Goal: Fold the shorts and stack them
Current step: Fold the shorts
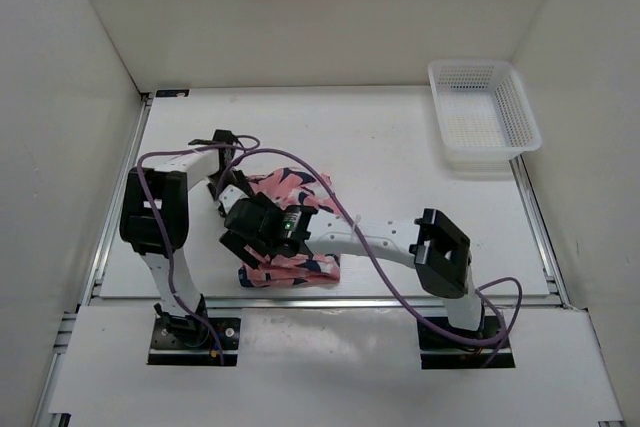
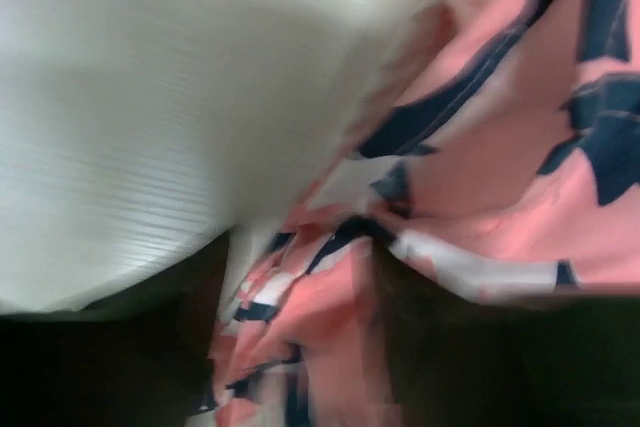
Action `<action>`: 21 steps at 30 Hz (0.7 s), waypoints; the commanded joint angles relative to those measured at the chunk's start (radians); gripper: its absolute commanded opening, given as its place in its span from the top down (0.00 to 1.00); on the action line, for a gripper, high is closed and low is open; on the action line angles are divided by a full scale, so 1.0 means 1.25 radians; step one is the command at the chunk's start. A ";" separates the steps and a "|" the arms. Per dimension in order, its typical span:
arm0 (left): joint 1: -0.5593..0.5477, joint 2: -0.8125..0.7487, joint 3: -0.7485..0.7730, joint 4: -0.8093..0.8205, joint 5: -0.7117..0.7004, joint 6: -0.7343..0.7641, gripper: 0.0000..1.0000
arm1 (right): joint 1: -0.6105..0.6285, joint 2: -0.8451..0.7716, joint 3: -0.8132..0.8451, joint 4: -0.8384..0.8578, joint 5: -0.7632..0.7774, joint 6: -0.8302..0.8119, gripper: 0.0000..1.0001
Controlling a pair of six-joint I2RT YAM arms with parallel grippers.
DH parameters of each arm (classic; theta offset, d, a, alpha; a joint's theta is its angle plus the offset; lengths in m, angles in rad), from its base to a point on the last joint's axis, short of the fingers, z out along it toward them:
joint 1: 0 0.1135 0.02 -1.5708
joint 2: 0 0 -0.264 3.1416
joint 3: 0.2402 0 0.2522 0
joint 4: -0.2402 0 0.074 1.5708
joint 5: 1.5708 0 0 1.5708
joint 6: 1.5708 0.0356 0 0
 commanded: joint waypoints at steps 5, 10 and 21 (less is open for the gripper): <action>0.069 -0.120 0.126 -0.108 -0.069 0.051 0.13 | -0.049 -0.228 -0.013 -0.005 -0.049 0.002 0.02; 0.043 -0.191 0.244 -0.201 -0.137 0.111 0.61 | -0.153 -0.415 -0.220 0.011 -0.056 0.143 0.68; -0.174 -0.265 0.119 -0.133 0.116 0.188 0.90 | -0.457 -0.478 -0.478 0.087 -0.354 0.318 1.00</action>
